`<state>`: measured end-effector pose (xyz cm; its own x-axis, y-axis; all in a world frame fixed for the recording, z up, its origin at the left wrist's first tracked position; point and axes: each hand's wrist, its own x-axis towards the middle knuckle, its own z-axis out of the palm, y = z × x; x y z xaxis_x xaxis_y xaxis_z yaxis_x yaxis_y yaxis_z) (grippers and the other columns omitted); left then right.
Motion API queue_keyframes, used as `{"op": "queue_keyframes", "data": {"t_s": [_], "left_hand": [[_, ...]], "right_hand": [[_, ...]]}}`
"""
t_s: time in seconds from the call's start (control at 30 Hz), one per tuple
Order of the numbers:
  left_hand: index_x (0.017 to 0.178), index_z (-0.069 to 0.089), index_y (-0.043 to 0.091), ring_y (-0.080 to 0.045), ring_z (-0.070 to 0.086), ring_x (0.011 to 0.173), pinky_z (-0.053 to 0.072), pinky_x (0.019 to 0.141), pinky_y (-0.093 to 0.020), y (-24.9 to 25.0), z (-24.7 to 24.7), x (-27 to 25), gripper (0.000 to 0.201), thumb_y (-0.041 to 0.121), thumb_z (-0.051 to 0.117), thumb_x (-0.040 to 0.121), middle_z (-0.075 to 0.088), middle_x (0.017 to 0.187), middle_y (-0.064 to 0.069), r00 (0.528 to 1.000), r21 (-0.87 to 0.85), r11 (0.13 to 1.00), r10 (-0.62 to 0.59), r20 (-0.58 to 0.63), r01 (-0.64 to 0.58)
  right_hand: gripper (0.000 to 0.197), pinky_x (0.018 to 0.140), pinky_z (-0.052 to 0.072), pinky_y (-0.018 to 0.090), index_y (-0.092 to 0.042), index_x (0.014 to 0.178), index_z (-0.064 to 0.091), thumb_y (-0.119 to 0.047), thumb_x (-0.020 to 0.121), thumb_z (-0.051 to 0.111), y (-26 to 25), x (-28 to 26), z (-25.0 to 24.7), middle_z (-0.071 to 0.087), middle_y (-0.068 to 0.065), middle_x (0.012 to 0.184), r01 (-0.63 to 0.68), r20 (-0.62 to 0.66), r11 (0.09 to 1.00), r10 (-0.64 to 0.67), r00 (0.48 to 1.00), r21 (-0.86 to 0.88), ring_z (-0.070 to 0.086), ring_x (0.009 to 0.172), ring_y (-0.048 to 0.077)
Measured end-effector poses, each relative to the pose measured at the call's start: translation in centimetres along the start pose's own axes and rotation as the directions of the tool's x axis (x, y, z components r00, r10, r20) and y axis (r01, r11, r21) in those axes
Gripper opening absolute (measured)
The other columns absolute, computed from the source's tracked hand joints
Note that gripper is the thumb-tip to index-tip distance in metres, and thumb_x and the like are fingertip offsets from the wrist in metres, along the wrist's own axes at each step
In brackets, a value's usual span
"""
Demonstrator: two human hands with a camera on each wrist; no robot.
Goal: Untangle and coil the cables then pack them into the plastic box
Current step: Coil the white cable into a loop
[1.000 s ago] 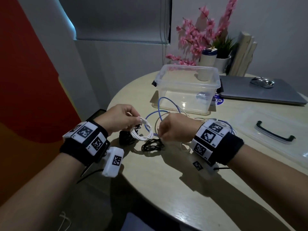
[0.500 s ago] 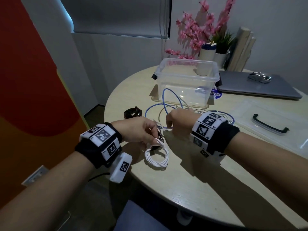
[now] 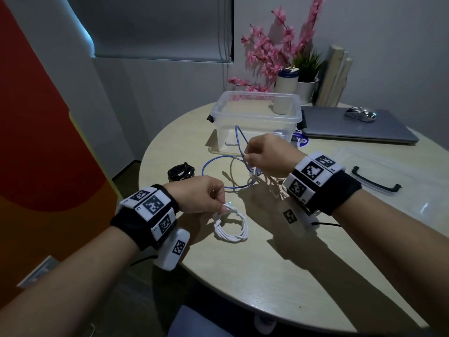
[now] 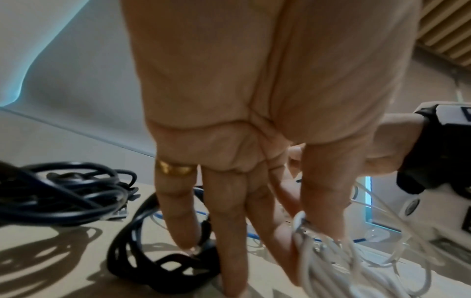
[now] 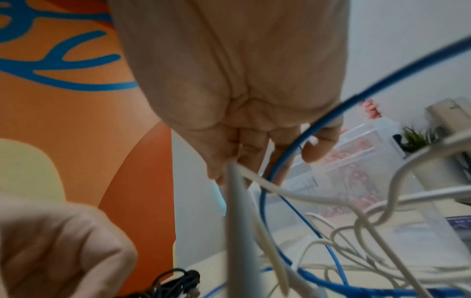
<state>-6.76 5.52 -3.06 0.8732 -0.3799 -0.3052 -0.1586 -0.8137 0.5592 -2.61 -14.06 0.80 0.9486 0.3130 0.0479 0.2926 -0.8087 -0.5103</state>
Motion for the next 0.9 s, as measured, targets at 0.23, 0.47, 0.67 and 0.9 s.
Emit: {"op": "queue_keyframes", "data": {"t_s": [0.23, 0.47, 0.67, 0.9], "left_hand": [[0.090, 0.065, 0.023, -0.009, 0.060, 0.079, 0.045, 0.071, -0.020, 1.6, -0.8, 1.5, 0.009, 0.028, 0.070, 0.084, 0.067, 0.085, 0.008, 0.991, 0.060, 0.997, 0.046, -0.129, -0.039], [0.113, 0.047, 0.029, -0.013, 0.059, 0.084, 0.050, 0.073, -0.029, 6.5, -3.1, 2.9, 0.030, 0.032, 0.065, 0.088, 0.058, 0.101, 0.006, 0.708, -0.187, 0.929, 0.103, -0.699, -0.320], [0.120, 0.058, 0.026, 0.003, 0.053, 0.078, 0.043, 0.078, -0.016, 7.6, -1.1, 5.4, 0.030, 0.027, 0.064, 0.090, 0.060, 0.114, 0.010, 0.906, -0.018, 0.955, 0.276, -0.321, -0.297], [0.093, 0.064, 0.019, -0.011, 0.051, 0.079, 0.037, 0.068, -0.025, 9.0, -0.5, 7.0, 0.014, 0.031, 0.058, 0.093, 0.057, 0.090, 0.001, 0.834, 0.026, 0.950, 0.285, -0.472, -0.310]], "right_hand": [[0.014, 0.058, 0.040, 0.006, -0.009, 0.095, 0.072, -0.019, 0.087, 0.068, 0.9, -1.1, -3.2, 0.062, -0.009, 0.070, 0.093, -0.194, 0.927, -0.023, 0.981, 0.362, 0.054, 0.058, -0.009], [0.008, 0.045, 0.039, 0.019, -0.012, 0.091, 0.071, -0.015, 0.090, 0.063, 1.6, -2.6, -5.5, 0.061, 0.005, 0.065, 0.081, -0.177, 0.897, -0.003, 0.984, 0.434, 0.048, 0.047, 0.009], [0.008, 0.038, 0.036, 0.022, -0.010, 0.094, 0.062, -0.005, 0.093, 0.056, 2.3, -3.2, -7.3, 0.059, 0.006, 0.062, 0.197, -0.324, 0.669, 0.068, 0.944, 0.717, 0.043, 0.041, 0.013], [0.016, 0.045, 0.044, 0.025, -0.009, 0.090, 0.062, -0.004, 0.096, 0.049, 3.8, -3.4, -8.4, 0.062, 0.009, 0.067, 0.178, -0.346, 0.637, 0.149, 0.926, 0.750, 0.055, 0.054, 0.022]]}}
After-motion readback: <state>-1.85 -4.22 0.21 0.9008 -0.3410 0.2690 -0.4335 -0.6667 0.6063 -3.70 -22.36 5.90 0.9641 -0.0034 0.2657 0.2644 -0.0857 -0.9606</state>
